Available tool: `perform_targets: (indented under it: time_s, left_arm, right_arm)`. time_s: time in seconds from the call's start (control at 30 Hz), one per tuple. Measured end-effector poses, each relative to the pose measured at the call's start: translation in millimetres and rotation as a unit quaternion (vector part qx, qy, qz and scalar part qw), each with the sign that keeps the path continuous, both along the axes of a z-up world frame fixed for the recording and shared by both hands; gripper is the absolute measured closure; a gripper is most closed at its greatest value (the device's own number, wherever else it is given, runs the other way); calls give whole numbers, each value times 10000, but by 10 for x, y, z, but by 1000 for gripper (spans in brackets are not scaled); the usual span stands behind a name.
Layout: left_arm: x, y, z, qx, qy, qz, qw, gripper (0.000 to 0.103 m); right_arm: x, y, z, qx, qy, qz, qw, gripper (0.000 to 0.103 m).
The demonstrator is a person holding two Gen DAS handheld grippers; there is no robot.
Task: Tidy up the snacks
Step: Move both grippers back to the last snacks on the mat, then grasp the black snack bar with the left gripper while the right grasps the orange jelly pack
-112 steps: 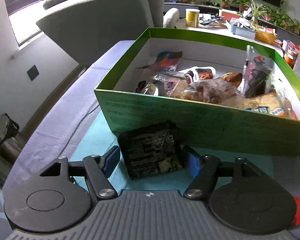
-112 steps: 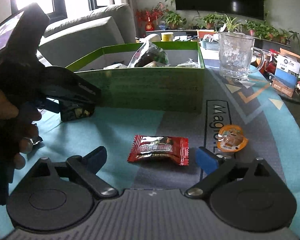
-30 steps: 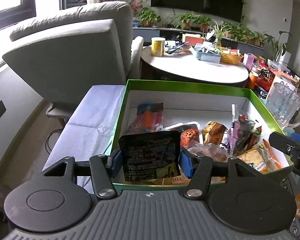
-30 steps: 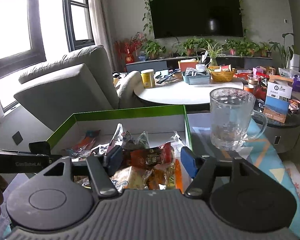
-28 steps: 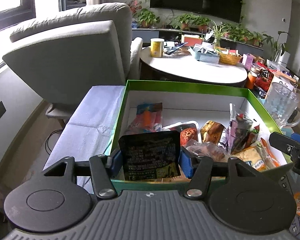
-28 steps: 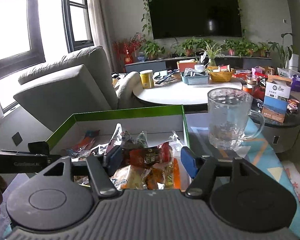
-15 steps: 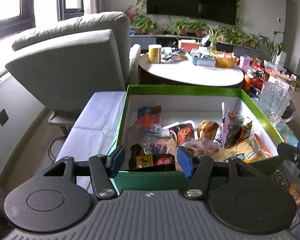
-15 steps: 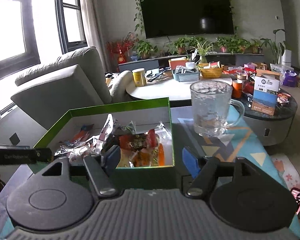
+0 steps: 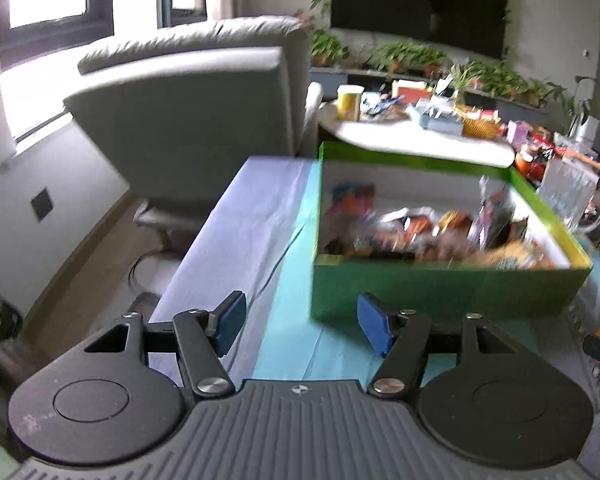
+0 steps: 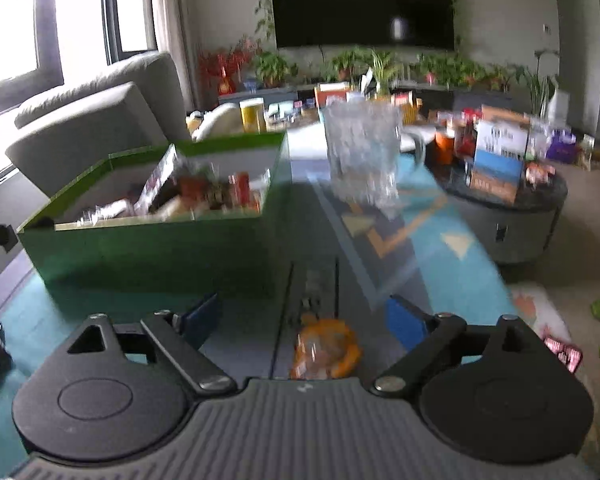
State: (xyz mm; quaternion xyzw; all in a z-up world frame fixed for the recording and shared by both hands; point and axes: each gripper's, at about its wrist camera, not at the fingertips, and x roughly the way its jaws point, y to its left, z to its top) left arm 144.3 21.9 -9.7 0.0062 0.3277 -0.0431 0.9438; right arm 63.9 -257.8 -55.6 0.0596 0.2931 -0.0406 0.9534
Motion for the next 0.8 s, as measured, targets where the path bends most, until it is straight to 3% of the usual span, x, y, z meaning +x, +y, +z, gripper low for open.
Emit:
perform_targets:
  time_s: [0.33, 0.37, 0.47, 0.53, 0.8]
  left_arm:
    - [-186, 119, -252, -37, 494, 139, 9987, 44]
    - [-202, 113, -264, -3, 525, 139, 9985, 44]
    - [-238, 96, -297, 109, 605, 194, 9979, 44]
    - [-257, 92, -308, 113, 667, 237, 9974, 44]
    - [-349, 102, -334, 234, 821, 340, 9958, 44]
  right_arm:
    - [-52, 88, -167, -114, 265, 35, 9996, 14]
    - [-37, 83, -169, -102, 282, 0, 9996, 16]
    - [-8, 89, -168, -258, 284, -86, 9992, 37]
    - [-11, 78, -159, -268, 251, -98, 9993, 62]
    - [-94, 156, -112, 97, 199, 331, 9992, 65]
